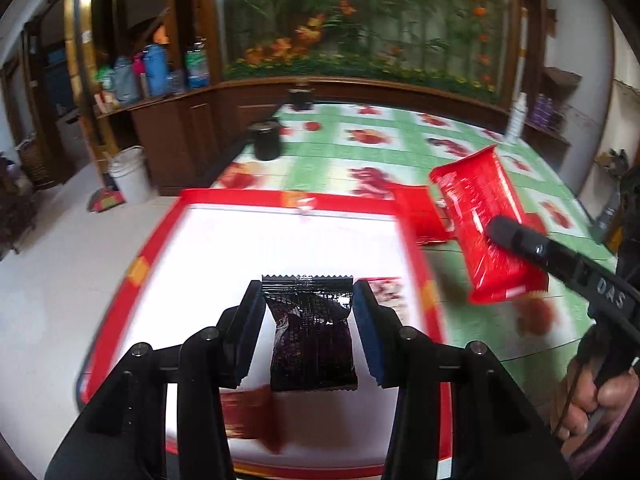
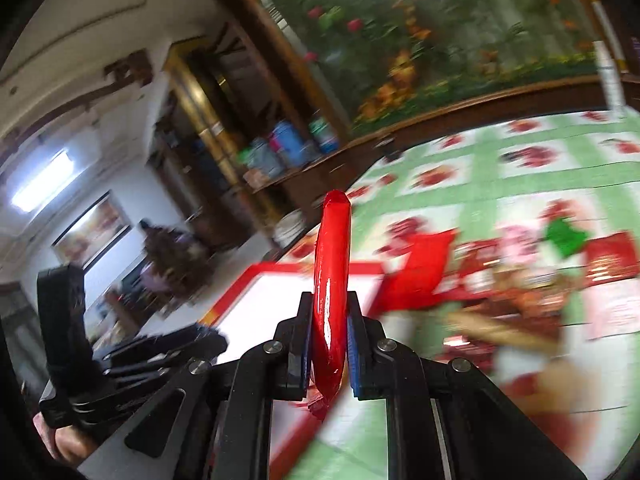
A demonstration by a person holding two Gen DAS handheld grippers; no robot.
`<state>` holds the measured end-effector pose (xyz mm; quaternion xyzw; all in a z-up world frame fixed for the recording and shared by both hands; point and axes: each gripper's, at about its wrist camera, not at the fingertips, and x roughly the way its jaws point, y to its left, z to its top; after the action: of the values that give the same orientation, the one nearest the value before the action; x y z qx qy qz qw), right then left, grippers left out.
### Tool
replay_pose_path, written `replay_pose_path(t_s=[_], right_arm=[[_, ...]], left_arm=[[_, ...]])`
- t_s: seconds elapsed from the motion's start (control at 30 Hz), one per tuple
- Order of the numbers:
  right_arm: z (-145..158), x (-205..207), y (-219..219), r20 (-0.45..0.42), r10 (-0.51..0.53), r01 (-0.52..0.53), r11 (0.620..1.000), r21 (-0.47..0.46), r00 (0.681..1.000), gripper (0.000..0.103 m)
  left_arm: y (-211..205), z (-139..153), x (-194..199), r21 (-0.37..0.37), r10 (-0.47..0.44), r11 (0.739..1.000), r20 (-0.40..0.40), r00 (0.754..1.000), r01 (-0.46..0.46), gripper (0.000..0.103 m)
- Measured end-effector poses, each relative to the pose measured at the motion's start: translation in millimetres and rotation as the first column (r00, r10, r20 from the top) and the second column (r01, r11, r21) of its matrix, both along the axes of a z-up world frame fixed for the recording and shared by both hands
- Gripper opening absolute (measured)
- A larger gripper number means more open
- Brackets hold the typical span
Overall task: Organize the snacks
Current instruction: 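Move both packets over the tray and release them inside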
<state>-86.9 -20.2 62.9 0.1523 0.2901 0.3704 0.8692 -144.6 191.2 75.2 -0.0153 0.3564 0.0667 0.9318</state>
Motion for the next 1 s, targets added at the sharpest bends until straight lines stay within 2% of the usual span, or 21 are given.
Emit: replay_pose_path(t_s=[0.13,0.27,0.43,0.6,0.67,0.8,0.83,0.9,0.93,1.0], right_arm=[[-7.6,-4.2,48.4,-0.042,0.103,-0.105,0.994,-0.031,0.994,0.014],[-18.1,-11.9,89.3,-0.091,0.211,-0.218,0.974,-0.063,0.973,0.014],[-23.8,-26.0,112.7,-0.104,0.284,-0.294,0.951,-0.098,0.953,0.014],[-29.7,-30.8,121.4,-0.111,0.297,-0.312,0.938,-0.152,0.948,0.014],[-28.2,-27.5,121.4,-0.106,0.290,-0.305,0.937,-0.169,0.951,0.018],[-28.1,-26.4,121.1,-0.108,0.283,-0.299,0.939,-0.171,0.953,0.018],[-28.3,-26.3,120.3,-0.110,0.280,-0.296,0.939,-0.174,0.954,0.018],[-28.0,-24.5,120.2,-0.114,0.274,-0.291,0.940,-0.175,0.955,0.018],[-28.5,-24.1,119.7,-0.118,0.268,-0.286,0.941,-0.182,0.956,0.018],[-28.0,-24.6,118.8,-0.117,0.260,-0.278,0.942,-0.189,0.959,0.018]], left_arm=[[23.3,-8.1,-2.6,-0.006,0.050,0.999,-0.018,0.999,-0.050,0.043],[45.2,-18.6,-5.1,0.004,0.107,0.994,-0.039,0.994,-0.107,0.043],[63.8,-28.5,-6.0,0.002,0.157,0.988,-0.062,0.986,-0.157,0.043],[67.3,-35.4,-3.8,0.003,0.169,0.986,-0.085,0.982,-0.169,0.043],[65.8,-36.8,-5.4,0.018,0.172,0.985,-0.088,0.981,-0.171,0.044],[68.4,-40.3,-2.5,0.031,0.186,0.982,-0.110,0.976,-0.184,0.044],[69.4,-41.8,-2.2,0.029,0.192,0.981,-0.121,0.974,-0.189,0.045],[71.0,-43.9,-1.5,0.036,0.201,0.980,-0.136,0.970,-0.198,0.055],[71.2,-44.9,-1.3,0.044,0.206,0.978,-0.142,0.968,-0.202,0.065],[71.3,-46.0,-2.6,0.059,0.217,0.976,-0.149,0.965,-0.210,0.068]])
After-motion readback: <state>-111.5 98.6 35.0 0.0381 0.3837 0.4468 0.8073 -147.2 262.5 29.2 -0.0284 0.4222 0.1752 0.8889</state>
